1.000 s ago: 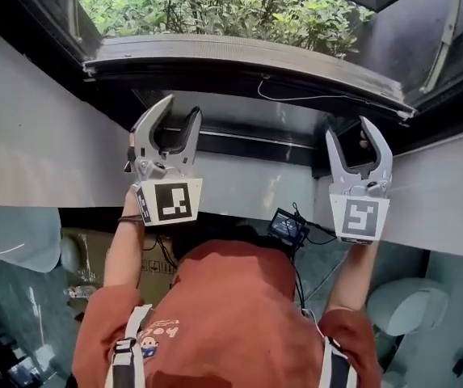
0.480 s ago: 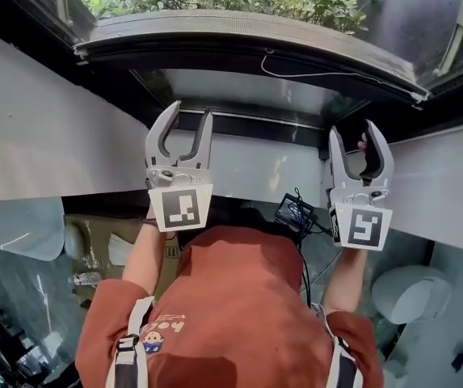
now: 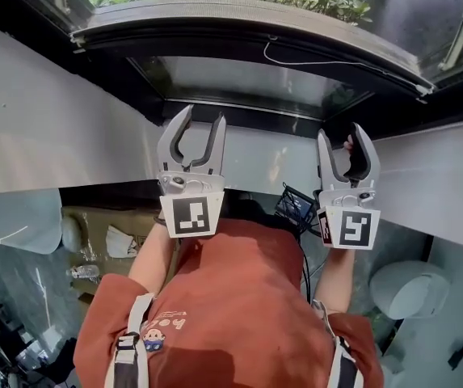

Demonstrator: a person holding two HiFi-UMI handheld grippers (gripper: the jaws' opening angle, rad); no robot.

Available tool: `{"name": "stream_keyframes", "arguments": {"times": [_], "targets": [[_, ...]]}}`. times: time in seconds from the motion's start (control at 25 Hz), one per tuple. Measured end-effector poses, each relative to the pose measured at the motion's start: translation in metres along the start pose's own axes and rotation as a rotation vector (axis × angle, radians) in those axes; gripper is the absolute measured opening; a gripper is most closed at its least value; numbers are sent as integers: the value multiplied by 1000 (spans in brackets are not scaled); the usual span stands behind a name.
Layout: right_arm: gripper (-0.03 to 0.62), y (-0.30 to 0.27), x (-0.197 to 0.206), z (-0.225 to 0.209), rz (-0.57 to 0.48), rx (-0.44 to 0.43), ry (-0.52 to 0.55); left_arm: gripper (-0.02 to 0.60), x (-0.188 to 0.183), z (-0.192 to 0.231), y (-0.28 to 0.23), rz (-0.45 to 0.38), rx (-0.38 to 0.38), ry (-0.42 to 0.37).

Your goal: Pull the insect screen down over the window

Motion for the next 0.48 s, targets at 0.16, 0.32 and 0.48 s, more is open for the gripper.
{"name": "stream_keyframes", "arguments": {"times": [0.16, 0.32, 0.48], "targets": [[247, 2, 1, 7, -18, -8, -23, 184, 5, -9, 8, 13, 17, 11], [247, 5, 1, 18, -37, -35, -48, 184, 6, -13, 14, -1, 23, 27], [245, 6, 3, 23, -41, -29, -50, 183, 6, -15, 17, -14, 34, 23]]}}
Point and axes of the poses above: the fingertips, and each gripper's own axes: y backward along the fingers, z to its left, x out of its underside, the point moved 4 cm from there along y, backward along the fingers, and after that the axes turned 8 degrees about -z, right-handed, at the moved point
